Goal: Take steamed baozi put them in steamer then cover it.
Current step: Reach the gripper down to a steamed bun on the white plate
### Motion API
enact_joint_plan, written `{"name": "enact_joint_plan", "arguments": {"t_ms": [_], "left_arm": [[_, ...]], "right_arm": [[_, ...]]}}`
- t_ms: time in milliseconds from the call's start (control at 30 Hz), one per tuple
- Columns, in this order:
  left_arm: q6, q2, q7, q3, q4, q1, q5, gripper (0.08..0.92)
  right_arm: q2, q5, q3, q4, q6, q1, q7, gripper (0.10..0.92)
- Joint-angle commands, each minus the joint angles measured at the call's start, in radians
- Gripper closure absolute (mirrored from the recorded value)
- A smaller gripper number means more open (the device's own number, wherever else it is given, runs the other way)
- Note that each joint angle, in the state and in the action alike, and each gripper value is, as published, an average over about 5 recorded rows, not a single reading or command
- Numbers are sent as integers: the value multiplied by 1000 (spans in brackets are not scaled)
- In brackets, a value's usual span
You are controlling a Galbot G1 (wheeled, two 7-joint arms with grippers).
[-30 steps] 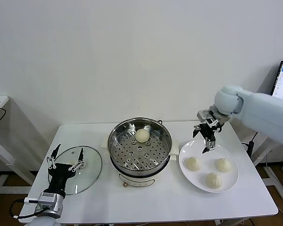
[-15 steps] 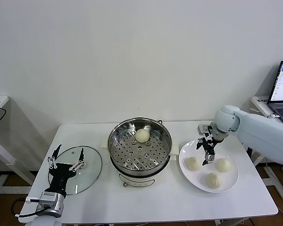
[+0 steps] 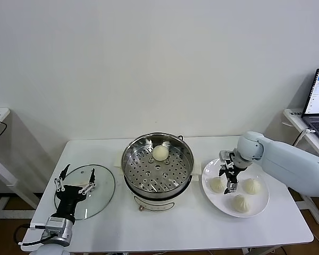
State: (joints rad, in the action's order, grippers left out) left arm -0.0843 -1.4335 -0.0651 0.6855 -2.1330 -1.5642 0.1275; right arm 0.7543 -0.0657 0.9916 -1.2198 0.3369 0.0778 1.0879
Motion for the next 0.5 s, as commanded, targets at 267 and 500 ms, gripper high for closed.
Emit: {"name": "enact_joint_plan", "arguments": {"t_ms": [267,500], "left_arm": [[0,0,-1,1,0,4,-1,177],[0,-3,0,-2,-2,6,-1,177]], "right_arm": [[24,34,-32,14,1,-42,-12,250],[28,34,-37,14,-2,-35,-10,358]]}}
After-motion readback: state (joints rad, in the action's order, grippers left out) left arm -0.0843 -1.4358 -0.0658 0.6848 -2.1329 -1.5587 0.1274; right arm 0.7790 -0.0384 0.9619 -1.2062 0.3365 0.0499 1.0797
